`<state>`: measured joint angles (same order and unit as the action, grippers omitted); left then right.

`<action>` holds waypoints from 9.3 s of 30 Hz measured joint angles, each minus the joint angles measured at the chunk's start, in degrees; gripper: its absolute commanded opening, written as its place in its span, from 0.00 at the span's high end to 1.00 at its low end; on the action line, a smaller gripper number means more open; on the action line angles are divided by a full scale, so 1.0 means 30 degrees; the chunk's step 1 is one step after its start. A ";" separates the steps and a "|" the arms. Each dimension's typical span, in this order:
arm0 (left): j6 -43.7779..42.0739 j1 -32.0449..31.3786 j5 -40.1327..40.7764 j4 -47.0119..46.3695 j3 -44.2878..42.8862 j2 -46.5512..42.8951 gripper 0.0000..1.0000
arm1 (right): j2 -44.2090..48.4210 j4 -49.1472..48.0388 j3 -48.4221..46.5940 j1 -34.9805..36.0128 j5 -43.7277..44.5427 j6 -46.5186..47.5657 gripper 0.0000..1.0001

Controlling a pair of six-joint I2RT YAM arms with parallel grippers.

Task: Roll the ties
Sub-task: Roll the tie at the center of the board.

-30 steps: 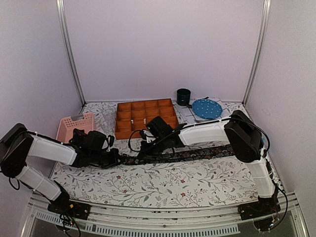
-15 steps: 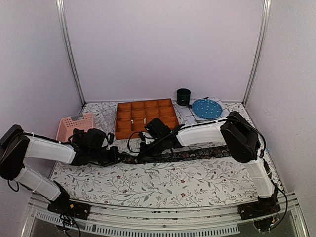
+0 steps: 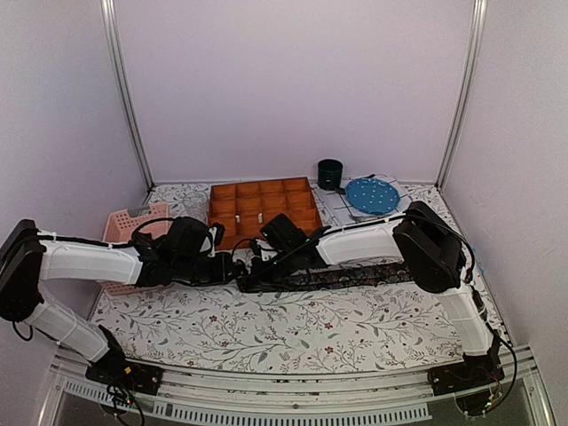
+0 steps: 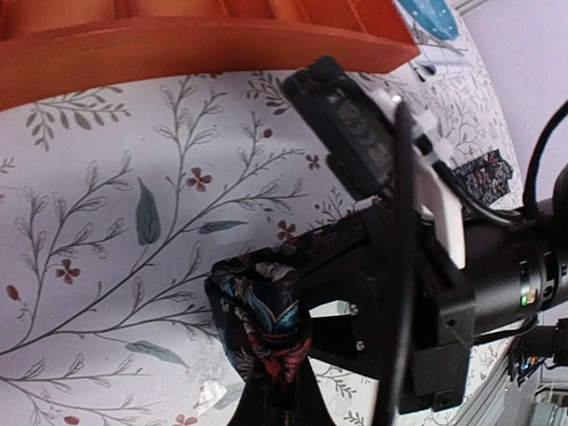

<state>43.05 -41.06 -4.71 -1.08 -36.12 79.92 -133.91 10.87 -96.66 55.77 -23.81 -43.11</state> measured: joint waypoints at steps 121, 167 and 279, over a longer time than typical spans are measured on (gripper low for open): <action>-0.2193 -0.3796 0.8699 0.8648 -0.6878 0.4838 1.00 | -0.1792 -0.6863 0.0867 -0.0962 -0.3191 -0.5792 1.00; -0.2674 -0.3832 1.0287 0.9100 -0.8218 0.6666 1.00 | 0.6688 -0.7730 0.8495 -0.2455 -0.0189 -0.5158 0.88; -0.0036 -0.2346 0.9537 0.6557 -0.1887 -0.3228 0.27 | 0.0175 0.3650 -0.1603 -0.0903 0.3184 1.7755 0.10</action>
<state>42.94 -48.10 23.90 18.59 -41.78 70.24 -133.38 21.82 -101.47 53.06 -14.26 10.15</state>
